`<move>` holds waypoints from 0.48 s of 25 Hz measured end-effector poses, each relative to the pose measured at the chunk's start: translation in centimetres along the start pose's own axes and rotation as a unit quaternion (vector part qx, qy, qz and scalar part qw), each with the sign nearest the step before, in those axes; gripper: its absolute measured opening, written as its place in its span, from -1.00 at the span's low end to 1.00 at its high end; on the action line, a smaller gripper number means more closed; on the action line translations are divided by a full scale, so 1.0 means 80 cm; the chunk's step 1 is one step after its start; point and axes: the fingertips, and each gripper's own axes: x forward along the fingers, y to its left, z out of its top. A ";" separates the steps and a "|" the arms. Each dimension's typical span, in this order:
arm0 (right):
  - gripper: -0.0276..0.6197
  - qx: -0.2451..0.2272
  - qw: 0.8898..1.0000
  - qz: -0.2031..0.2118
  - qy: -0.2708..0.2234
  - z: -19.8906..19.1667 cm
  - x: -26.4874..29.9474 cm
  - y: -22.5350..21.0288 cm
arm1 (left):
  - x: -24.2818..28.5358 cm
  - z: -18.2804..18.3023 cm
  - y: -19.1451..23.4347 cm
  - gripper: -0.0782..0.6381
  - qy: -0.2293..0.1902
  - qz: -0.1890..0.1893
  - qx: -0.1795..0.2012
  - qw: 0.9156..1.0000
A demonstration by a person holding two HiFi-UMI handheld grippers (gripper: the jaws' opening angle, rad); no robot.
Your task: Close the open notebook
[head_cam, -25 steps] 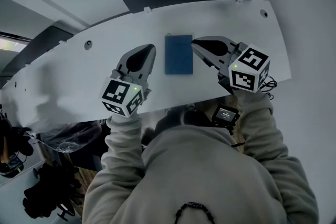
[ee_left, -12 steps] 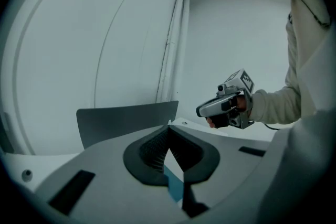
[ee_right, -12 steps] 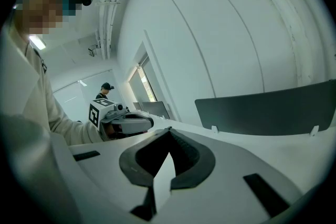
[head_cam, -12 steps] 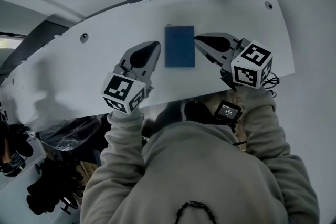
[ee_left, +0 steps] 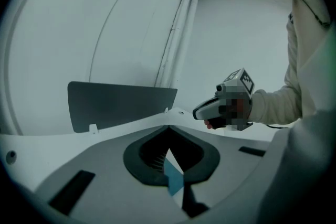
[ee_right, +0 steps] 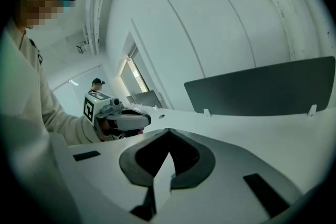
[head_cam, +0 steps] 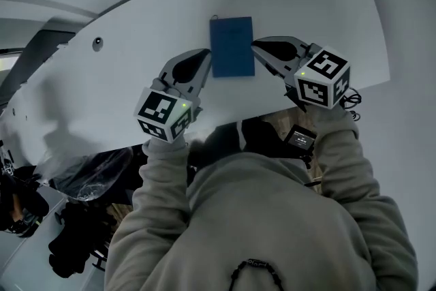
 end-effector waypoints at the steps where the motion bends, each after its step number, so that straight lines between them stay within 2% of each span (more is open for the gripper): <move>1: -0.86 0.004 1.000 -0.001 0.006 -0.008 0.005 -0.004 | 0.007 -0.007 0.002 -0.79 0.005 -0.003 -0.004 1.000; 5: -0.86 0.030 0.999 -0.009 0.015 -0.038 0.024 -0.028 | 0.029 -0.035 0.015 -0.79 0.023 -0.008 -0.015 1.000; 12: -0.86 0.079 0.995 -0.035 0.046 -0.095 0.045 -0.078 | 0.058 -0.089 0.039 -0.79 0.055 0.000 -0.057 0.997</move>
